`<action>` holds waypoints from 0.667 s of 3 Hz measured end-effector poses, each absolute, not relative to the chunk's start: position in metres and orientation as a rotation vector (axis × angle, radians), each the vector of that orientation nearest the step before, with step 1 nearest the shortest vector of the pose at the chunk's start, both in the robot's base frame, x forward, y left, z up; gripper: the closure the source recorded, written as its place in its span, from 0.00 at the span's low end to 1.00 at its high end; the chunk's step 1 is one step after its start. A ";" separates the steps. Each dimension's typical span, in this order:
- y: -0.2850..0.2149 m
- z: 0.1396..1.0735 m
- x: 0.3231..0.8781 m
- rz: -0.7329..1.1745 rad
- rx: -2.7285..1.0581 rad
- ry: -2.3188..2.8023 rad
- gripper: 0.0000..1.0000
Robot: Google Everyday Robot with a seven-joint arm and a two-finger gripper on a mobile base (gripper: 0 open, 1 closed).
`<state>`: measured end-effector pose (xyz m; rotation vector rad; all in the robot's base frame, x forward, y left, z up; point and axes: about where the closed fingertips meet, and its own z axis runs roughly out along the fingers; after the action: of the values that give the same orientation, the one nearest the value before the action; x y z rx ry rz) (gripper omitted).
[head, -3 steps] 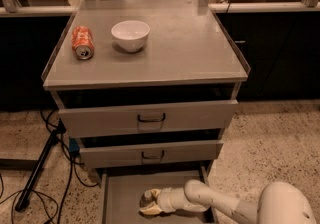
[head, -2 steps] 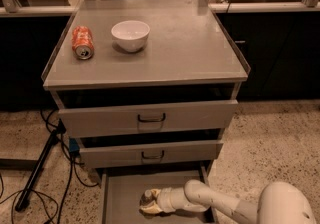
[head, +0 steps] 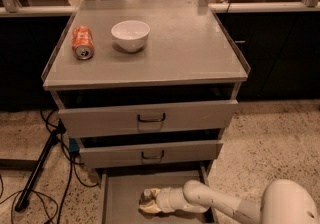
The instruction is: Pick water bottle from bottom drawer and place on counter
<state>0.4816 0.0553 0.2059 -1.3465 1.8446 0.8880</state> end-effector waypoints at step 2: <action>0.055 0.255 0.485 0.824 -1.277 1.886 1.00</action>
Offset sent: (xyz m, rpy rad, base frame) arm 0.0076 -0.0067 0.0831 -0.0212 -0.0335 -0.1264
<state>0.4851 0.0548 0.2549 -1.2769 1.8861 0.8241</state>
